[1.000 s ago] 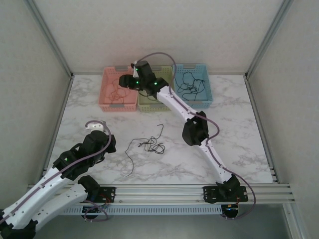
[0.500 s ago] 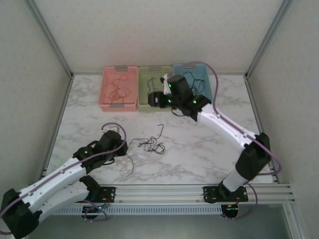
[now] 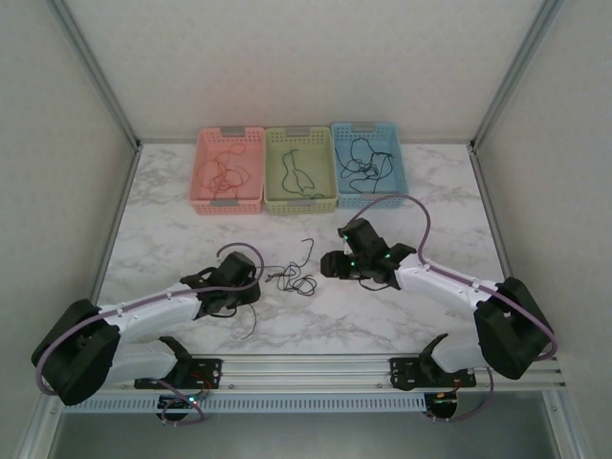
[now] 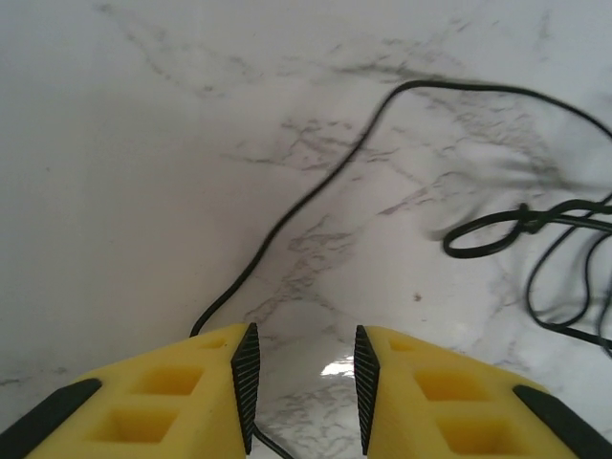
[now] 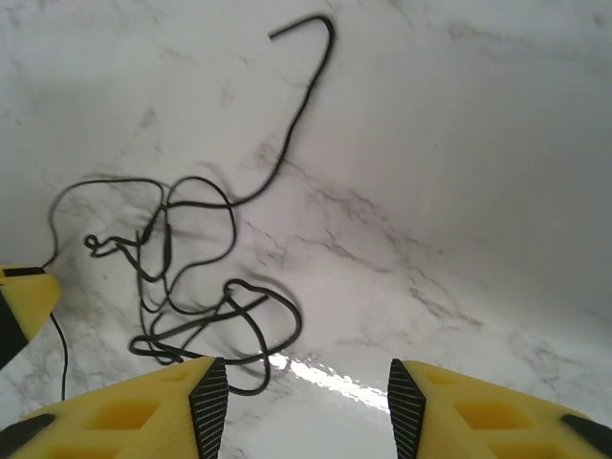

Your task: Untangle the cables

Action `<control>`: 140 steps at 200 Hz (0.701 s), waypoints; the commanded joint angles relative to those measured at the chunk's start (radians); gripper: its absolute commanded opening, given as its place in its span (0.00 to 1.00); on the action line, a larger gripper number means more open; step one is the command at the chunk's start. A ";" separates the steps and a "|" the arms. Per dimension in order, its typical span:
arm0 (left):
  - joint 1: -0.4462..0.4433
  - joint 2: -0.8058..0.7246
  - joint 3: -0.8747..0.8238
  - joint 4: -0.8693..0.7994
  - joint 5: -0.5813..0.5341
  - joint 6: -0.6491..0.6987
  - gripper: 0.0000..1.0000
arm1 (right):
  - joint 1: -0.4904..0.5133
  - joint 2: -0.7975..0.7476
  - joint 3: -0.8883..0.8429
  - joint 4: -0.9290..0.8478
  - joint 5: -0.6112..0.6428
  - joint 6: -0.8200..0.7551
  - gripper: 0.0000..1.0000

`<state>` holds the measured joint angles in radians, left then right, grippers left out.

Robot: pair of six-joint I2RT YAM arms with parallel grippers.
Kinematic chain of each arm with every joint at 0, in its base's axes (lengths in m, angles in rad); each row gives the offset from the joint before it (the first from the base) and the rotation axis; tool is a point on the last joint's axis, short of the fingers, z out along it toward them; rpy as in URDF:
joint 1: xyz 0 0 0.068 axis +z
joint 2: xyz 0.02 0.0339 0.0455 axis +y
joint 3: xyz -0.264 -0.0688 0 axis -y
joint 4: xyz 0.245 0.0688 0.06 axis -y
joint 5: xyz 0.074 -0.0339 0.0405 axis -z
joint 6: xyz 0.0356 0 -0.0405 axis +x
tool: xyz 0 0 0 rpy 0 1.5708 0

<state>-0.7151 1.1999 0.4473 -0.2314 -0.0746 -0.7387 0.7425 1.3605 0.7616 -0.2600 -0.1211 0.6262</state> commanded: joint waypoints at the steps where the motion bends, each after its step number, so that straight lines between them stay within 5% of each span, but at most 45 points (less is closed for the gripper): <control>1: 0.006 -0.012 -0.023 0.010 -0.025 -0.036 0.39 | 0.035 -0.004 -0.025 0.101 -0.018 0.048 0.50; 61: 0.006 -0.154 0.021 -0.092 -0.021 -0.021 0.49 | 0.071 0.076 -0.010 0.131 -0.018 0.055 0.52; 101: 0.006 -0.278 0.031 -0.228 -0.132 -0.014 0.60 | 0.086 0.136 -0.008 0.153 -0.024 0.061 0.54; 140: 0.008 -0.270 0.003 -0.242 -0.139 -0.036 0.68 | 0.095 0.197 0.014 0.163 -0.022 0.067 0.53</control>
<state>-0.7155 0.9169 0.4572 -0.4171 -0.1772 -0.7540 0.8234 1.5253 0.7433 -0.1143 -0.1432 0.6777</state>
